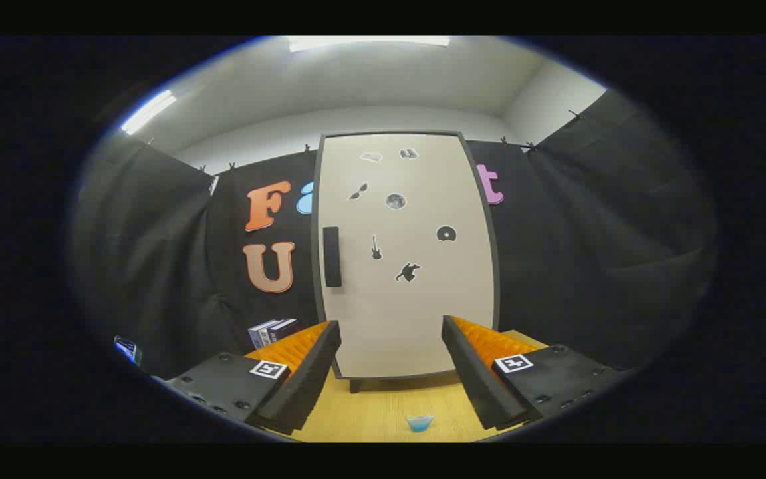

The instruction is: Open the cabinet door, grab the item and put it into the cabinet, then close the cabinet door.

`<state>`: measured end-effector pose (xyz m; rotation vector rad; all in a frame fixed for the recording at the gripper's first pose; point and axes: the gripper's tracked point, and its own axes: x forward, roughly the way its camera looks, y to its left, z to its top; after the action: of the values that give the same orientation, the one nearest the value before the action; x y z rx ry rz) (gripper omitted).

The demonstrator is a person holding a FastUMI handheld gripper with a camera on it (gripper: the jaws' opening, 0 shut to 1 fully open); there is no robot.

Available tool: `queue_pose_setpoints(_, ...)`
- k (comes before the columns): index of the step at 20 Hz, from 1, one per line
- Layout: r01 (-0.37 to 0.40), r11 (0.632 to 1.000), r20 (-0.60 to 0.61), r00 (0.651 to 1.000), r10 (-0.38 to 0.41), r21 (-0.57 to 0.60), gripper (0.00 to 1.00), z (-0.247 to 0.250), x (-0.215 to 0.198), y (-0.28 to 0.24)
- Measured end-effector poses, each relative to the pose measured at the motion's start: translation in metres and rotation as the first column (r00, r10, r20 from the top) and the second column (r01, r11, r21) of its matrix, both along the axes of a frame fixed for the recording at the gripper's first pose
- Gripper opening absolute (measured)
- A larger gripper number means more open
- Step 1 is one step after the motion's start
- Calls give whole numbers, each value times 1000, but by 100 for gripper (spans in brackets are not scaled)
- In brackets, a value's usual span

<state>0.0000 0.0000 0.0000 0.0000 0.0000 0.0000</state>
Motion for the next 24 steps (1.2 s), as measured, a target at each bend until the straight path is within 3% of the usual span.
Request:
queue_pose_setpoints(11, 58, 998, 15, 998, -57, -6, 98, 4, 2, -4)
queue_pose_setpoints(15, 22, 999, 38, 999, -21, -27, 97, 23, 13, 13)
queue_pose_setpoints(20, -61, 998, 49, 997, 60, 17, 97, 63, 72, 46)
queue_pose_setpoints(24, -108, 994, 51, 993, 109, -31, 97, 93, 135, 78)
